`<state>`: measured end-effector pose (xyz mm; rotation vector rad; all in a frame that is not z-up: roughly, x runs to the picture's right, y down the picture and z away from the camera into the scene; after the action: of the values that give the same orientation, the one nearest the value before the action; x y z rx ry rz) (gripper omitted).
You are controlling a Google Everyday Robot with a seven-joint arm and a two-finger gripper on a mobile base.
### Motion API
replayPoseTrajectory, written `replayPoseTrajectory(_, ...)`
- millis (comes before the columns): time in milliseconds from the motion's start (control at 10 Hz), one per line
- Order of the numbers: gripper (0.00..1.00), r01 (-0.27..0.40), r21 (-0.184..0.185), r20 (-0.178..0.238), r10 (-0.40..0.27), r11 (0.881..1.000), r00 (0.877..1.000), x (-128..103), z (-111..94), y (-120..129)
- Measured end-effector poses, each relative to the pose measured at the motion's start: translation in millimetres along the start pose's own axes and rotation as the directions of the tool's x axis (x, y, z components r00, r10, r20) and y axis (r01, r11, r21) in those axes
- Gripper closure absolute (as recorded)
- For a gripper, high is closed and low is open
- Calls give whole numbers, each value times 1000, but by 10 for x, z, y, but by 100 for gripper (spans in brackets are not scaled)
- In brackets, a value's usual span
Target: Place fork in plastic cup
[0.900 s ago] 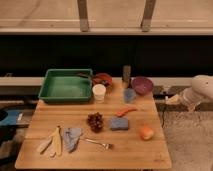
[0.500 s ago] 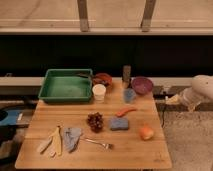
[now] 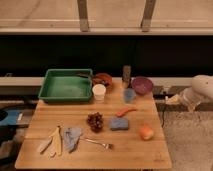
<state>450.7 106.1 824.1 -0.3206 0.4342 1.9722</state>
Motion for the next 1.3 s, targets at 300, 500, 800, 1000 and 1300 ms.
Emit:
replayPoseTrajectory(300, 20, 0, 0, 0, 0, 1000, 1000, 0, 0, 0)
replayPoseTrajectory(500, 20, 0, 0, 0, 0, 1000, 1000, 0, 0, 0)
replayPoseTrajectory(800, 20, 2, 0, 0, -2, 1000, 1000, -4, -3, 8)
replayPoseTrajectory(1000, 20, 45, -2, -6, -45, 999, 999, 2, 36, 211)
replayPoseTrajectory(1300, 20, 132, -25, -14, -132, 991, 991, 37, 77, 683)
